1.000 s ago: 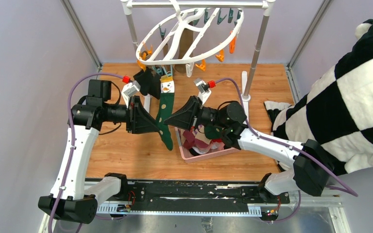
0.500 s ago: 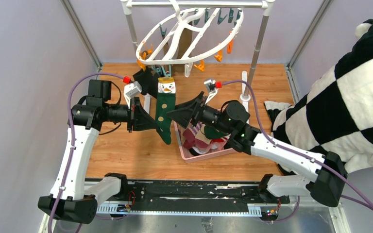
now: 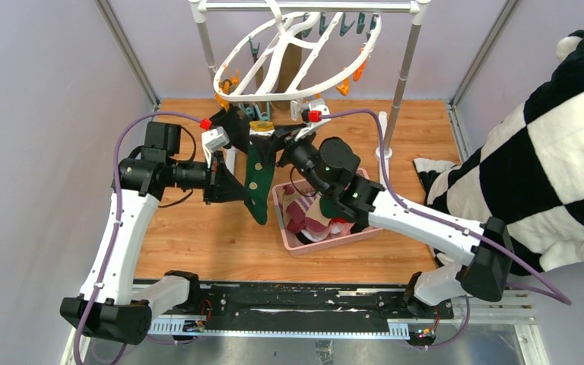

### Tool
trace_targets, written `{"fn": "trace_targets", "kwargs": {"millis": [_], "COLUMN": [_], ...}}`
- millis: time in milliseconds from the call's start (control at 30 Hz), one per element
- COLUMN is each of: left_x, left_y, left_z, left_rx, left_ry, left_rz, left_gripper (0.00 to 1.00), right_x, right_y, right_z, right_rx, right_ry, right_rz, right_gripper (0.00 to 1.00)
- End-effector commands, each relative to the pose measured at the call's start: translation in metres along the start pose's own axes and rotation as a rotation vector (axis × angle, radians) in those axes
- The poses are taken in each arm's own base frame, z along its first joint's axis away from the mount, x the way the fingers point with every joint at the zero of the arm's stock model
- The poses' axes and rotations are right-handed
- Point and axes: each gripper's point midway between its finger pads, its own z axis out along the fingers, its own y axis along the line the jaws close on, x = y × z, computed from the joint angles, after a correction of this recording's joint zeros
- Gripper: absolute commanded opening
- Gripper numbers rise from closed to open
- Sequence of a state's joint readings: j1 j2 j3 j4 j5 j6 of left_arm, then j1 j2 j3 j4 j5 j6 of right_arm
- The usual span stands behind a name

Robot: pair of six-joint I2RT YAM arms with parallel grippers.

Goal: Remove the socks clipped to the hanger
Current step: Remove the sock from the hanger.

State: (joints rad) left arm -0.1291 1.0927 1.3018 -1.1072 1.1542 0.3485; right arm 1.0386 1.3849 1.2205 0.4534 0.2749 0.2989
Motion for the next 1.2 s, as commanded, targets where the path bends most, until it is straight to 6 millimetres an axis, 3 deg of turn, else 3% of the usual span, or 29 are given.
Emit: {"fn": "trace_targets", "kwargs": {"millis": [0, 233, 700, 1000, 1067, 1167], "left_x": [-0.005, -0.006, -0.003, 0.003, 0.002, 0.001], "left_y": [-0.006, -0.008, -0.007, -0.006, -0.007, -0.007], "left_z": [-0.001, -0.001, 0.0, 0.001, 0.001, 0.0], "left_rx": [-0.002, -0.005, -0.016, -0.024, -0.025, -0.027], "left_ry": [0.001, 0.004, 0.015, 0.024, 0.023, 0.022], "left_rz": [0.036, 0.042, 0.048, 0.048, 0.049, 0.051], "left_gripper": [0.0, 0.0, 0.0, 0.0, 0.0, 0.0], "right_x": [-0.03, -0.044, -0.053, -0.055, -0.055, -0.054], "right_y": [-0.006, -0.01, -0.015, -0.012, -0.013, -0.015], "right_z": [0.016, 0.033, 0.052, 0.057, 0.057, 0.058], "right_rx": [0.087, 0.116, 0.104, 0.074, 0.074, 0.073], "right_ry": [-0.098, -0.161, -0.202, -0.209, -0.206, -0.205], "right_rz": [-0.084, -0.087, -0.009, 0.027, 0.037, 0.053], "right_gripper": [0.73, 0.68, 0.45, 0.44, 0.38, 0.19]}}
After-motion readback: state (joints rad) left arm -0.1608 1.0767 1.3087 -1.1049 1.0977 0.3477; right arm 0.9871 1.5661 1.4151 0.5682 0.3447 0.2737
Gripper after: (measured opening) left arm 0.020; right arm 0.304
